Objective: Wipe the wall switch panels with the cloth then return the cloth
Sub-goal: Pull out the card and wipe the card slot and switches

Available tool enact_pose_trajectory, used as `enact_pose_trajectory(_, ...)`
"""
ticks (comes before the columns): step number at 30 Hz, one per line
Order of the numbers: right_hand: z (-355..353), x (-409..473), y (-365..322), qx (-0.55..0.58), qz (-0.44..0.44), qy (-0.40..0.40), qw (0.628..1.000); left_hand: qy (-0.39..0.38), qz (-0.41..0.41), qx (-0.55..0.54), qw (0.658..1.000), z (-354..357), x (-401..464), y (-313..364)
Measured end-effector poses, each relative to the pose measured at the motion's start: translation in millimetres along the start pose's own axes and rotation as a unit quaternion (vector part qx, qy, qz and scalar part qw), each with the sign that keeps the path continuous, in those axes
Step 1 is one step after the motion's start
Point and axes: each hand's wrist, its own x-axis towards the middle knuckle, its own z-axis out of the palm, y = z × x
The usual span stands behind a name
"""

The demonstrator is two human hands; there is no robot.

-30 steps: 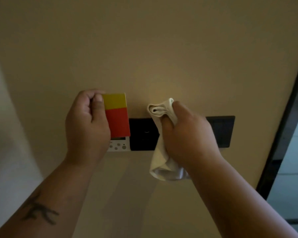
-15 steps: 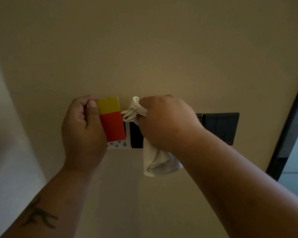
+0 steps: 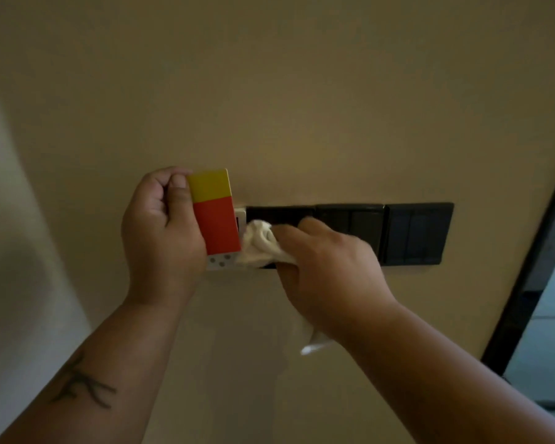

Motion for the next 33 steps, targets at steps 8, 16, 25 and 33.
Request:
enact_pose_trajectory(8,-11,-1,1,-0.019,0.018,0.034,0.999,-0.004,0.012,-0.004,1.000,6,-3,-1)
enact_pose_trajectory(16,-27,3,5,-0.025,0.087,-0.012,0.996,-0.014,0.006,-0.008,1.000,8,-2,-5)
enact_pose_trajectory(25,-25,0,-6,-0.018,0.106,-0.067,0.992,-0.013,0.001,-0.015,1.000,13,-3,-6)
enact_pose_trajectory(33,-10,-6,0,0.019,0.093,-0.075,0.993,-0.017,0.030,-0.008,0.999,15,-12,-2)
